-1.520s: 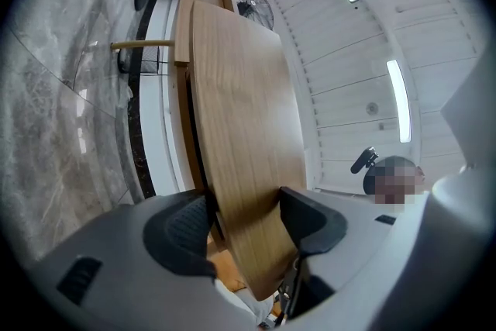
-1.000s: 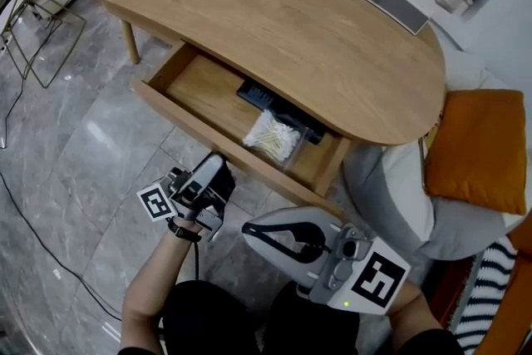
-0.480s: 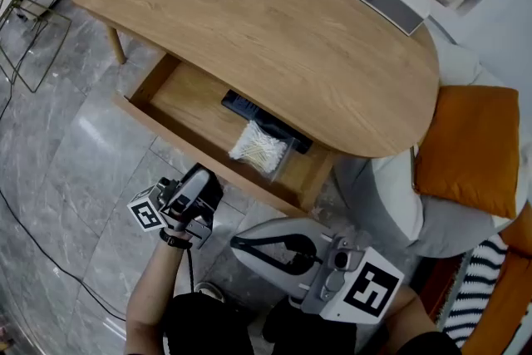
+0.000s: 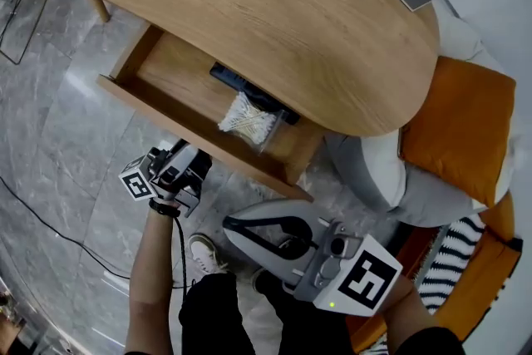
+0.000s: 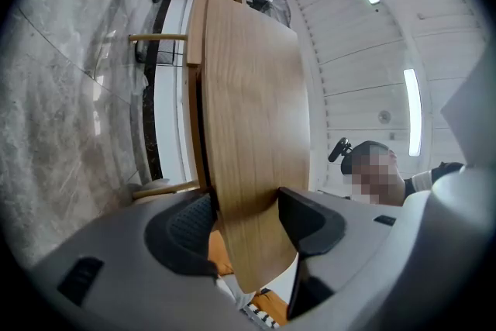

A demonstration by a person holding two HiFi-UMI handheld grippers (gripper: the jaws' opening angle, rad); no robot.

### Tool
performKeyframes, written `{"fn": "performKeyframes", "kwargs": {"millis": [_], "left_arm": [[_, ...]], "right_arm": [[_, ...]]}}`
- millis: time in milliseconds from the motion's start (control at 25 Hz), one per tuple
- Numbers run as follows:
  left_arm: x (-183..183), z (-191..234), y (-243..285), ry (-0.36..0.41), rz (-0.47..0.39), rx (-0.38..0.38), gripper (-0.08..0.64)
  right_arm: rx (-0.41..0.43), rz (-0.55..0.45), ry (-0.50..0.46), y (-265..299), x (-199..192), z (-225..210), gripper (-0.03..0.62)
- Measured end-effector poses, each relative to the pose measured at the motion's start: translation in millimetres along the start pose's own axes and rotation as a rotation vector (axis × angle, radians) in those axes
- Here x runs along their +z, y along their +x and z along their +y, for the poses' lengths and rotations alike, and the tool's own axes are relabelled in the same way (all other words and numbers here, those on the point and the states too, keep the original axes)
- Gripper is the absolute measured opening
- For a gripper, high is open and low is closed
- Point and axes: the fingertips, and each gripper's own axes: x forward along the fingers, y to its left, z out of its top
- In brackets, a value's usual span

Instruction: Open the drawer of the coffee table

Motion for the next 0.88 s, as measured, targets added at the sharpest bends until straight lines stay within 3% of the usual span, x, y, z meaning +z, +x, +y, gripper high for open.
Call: {"fn": "performKeyframes", "kwargs": {"millis": [120,480,640,800,880], "left_arm": [[-0.8,0.5,-2.9,-0.016,0.003,0.035,0.225],[-10.9,-6.9,-16.8,-0.012,0.038,0.278,0.222],[-4.7,-28.4,-36.1,0.010,-0.016,0.395,0.058],[-4.3,-48.9,-44.1,0.112,0.063,0.590,0.035],[-3.5,-62.8,-42.0,0.127,0.087,0.645,0.032]], "right_arm": [[-0.035,0.019,-0.001,-0.1,3.3,-3.4,0.000],[-0.117,0.089,0.007,3.8,12.2,-6.8,0.000],[-0.151,0.133,0.010,2.1,18.1,-2.4,0.000],[-0.215,0.198,0.018,-8.7,20.6,0.8,0.000],[-0.244,0.202,0.031,-11.0,31.8,5.2,0.000]]}}
